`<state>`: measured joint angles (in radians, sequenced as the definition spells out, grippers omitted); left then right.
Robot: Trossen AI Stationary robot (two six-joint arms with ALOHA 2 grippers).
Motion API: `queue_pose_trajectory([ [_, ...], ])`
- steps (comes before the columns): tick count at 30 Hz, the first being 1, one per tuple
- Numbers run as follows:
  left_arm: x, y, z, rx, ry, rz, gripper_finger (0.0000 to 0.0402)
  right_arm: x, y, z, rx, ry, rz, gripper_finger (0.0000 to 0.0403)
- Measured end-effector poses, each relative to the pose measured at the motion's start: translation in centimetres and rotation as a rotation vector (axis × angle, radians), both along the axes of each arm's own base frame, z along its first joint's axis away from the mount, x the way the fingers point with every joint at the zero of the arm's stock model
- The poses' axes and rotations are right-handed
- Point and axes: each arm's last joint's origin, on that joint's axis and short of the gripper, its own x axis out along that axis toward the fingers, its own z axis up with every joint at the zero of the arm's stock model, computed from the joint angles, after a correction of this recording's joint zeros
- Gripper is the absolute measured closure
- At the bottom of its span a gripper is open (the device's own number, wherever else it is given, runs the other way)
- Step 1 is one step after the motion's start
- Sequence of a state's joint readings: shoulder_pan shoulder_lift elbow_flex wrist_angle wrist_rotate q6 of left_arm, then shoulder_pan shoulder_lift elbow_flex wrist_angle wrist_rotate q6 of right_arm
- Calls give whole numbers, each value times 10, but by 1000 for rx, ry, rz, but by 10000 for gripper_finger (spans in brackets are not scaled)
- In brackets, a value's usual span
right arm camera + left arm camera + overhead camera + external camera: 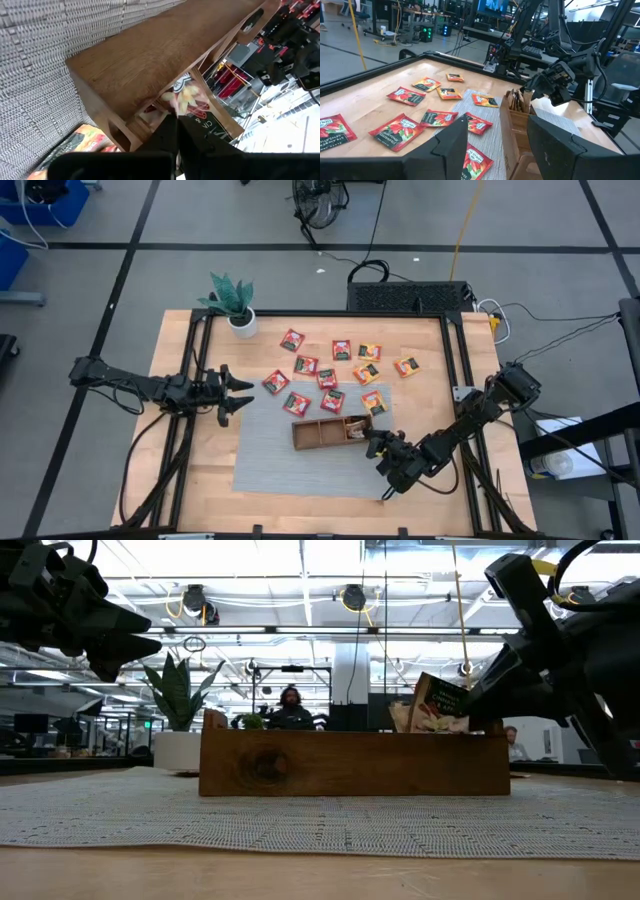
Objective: Pick & Place Tea
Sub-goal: Put the brown tea bag into the right compartment of the wood organizer
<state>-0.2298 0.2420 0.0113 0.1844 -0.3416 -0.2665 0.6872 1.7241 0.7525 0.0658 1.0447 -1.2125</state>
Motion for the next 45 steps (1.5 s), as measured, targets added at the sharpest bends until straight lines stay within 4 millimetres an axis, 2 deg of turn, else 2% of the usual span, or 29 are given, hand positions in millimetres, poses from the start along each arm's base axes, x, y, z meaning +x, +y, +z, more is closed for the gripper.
queue_pose_trajectory([
  [4, 0, 0, 0, 0, 0, 0, 197, 0, 0, 0, -1, 0, 1, 383],
  [10, 0, 0, 0, 0, 0, 0, 197, 1, 1, 1, 31, -36, -19, 332],
  [19, 0, 0, 0, 0, 0, 0, 197, 2, 10, 14, 9, -275, -128, 279],
  [24, 0, 0, 0, 0, 0, 0, 197, 4, 18, 26, 139, -451, -184, 276],
  [26, 0, 0, 0, 0, 0, 0, 197, 6, 19, 31, 218, -513, -197, 280],
  [30, 0, 0, 0, 0, -1, 0, 197, 14, 20, 44, 501, -679, -227, 288],
  [35, 0, 0, 0, 0, 0, 0, 197, 16, 8, 68, 677, -739, -230, 299],
  [37, 0, 0, 0, 0, 0, 0, 197, 15, 1, 81, 801, -744, -217, 307],
  [40, 0, 0, 0, 0, 0, 0, 197, 12, -19, 97, 1088, -650, -252, 324],
  [42, 0, 0, 0, 0, 0, 1, 197, 14, -39, 105, 1294, -548, -371, 336],
  [45, 0, 0, 0, 0, 0, 0, 197, 17, -65, 103, 1478, -415, -527, 344],
])
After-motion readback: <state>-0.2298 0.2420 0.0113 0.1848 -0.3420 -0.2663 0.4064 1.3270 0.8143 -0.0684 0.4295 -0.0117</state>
